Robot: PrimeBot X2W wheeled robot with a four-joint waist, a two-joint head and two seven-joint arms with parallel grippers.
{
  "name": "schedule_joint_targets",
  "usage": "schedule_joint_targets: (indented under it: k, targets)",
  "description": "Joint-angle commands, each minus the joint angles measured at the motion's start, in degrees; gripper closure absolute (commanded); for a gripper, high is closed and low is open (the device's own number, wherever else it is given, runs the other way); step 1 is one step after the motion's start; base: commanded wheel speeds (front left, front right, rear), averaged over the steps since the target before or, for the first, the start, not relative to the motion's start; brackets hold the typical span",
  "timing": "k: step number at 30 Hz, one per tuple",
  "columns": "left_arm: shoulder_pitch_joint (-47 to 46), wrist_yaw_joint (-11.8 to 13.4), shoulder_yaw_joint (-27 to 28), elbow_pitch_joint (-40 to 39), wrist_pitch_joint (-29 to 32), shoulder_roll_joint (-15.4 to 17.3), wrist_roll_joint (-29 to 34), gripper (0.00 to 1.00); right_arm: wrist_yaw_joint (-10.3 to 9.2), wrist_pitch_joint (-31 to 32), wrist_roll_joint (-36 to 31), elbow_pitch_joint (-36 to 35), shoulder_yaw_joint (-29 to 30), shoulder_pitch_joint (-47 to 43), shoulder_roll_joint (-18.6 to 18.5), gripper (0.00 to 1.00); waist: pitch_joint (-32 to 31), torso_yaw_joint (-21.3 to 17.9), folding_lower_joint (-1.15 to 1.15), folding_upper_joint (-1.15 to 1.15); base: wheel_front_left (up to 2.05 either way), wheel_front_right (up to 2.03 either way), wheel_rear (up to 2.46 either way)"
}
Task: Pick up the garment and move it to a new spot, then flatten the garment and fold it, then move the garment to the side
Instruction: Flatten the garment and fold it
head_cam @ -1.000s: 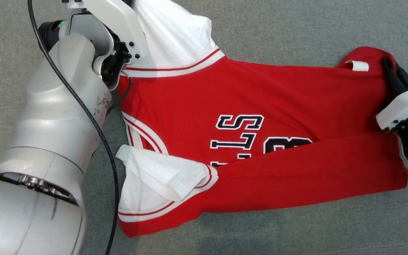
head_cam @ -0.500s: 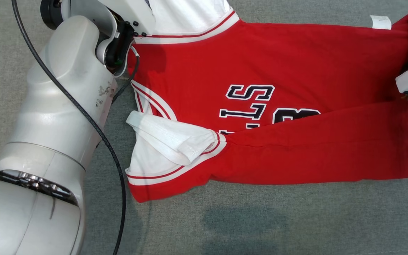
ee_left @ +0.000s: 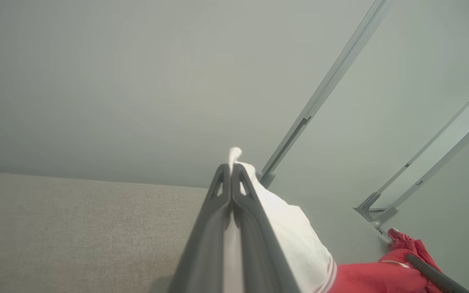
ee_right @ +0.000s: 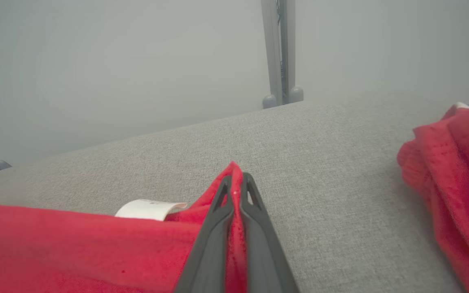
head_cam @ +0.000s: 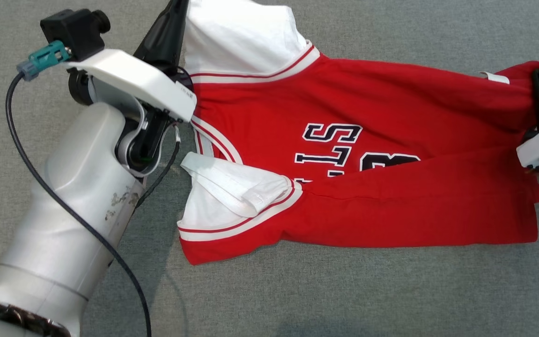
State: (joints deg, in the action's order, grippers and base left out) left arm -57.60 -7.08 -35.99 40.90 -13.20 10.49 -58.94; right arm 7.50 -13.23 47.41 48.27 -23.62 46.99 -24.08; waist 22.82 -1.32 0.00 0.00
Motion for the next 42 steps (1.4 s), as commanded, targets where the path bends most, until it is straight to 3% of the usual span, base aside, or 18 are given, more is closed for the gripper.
schedule_joint_targets:
  k: [1, 8, 24, 36, 37, 38, 39, 40, 41, 42]
  targets:
    - [1.02, -0.4, 1.7, -3.28, -0.6, 2.63, -0.76, 1.0, -0.01, -0.97, 0.75, -1.67, -0.81, -2.49, -1.5, 1.0, -0.69, 0.33, 0.0, 0.0, 0.0, 0.0, 0.0]
    - [11.47, 0.6, 2.51, -14.16, -0.22, 4.64, -4.15, 1.0, -0.01, -1.44, 2.77, -3.71, -0.68, -7.69, -3.37, 1.0, -3.17, 1.53, 0.0, 0.0, 0.0, 0.0, 0.0]
    - [32.86, 9.07, 1.72, -37.53, 1.43, 9.16, -8.16, 1.0, -0.01, -1.65, 2.86, -7.42, 2.04, -17.79, -5.44, 1.0, -6.11, 2.95, 0.0, 0.0, 0.0, 0.0, 0.0]
    - [39.13, 11.44, -1.03, -39.77, 2.7, 9.21, -8.86, 1.0, -0.01, -0.49, -0.1, -4.26, 3.42, -20.98, -3.82, 1.0, -6.8, 3.49, 0.0, 0.0, 0.0, 0.0, 0.0]
    - [39.05, 11.6, -1.45, -39.2, 2.8, 9.09, -8.47, 1.0, -0.01, -0.51, -0.32, -3.81, 3.54, -21.02, -3.53, 0.92, -6.88, 3.52, 0.0, 0.0, 0.0, 0.0, 0.0]
    - [38.95, 11.84, -1.67, -38.52, 2.77, 8.82, -8.25, 1.0, -0.01, -0.54, -0.57, -3.27, 3.64, -21.06, -3.27, 0.66, -6.99, 3.54, 0.0, 0.0, 0.0, 0.0, 0.0]
    - [38.77, 12.18, -1.93, -37.75, 2.82, 8.62, -7.93, 1.0, -0.01, -0.58, -0.83, -2.78, 3.72, -21.05, -2.97, 0.24, -7.14, 3.54, 0.0, 0.0, 0.0, 0.0, 0.0]
    - [38.45, 12.67, -2.44, -36.88, 2.98, 8.66, -7.15, 1.0, -0.01, -0.63, -1.04, -2.31, 3.83, -21.03, -2.67, 0.0, -7.31, 3.54, 0.0, 0.0, 0.0, 0.0, 0.0]
    - [38.19, 13.17, -2.89, -36.08, 3.09, 8.6, -6.47, 0.72, -0.01, -0.68, -1.24, -1.9, 3.94, -20.98, -2.41, 0.0, -7.51, 3.53, 0.0, 0.0, 0.0, 0.0, 0.0]
    - [38.05, 13.68, -3.1, -35.39, 3.15, 8.38, -6.18, 0.1, -0.01, -0.78, -1.51, -1.59, 4.07, -20.91, -2.2, 0.0, -7.73, 3.49, 0.0, 0.0, 0.0, 0.0, 0.0]
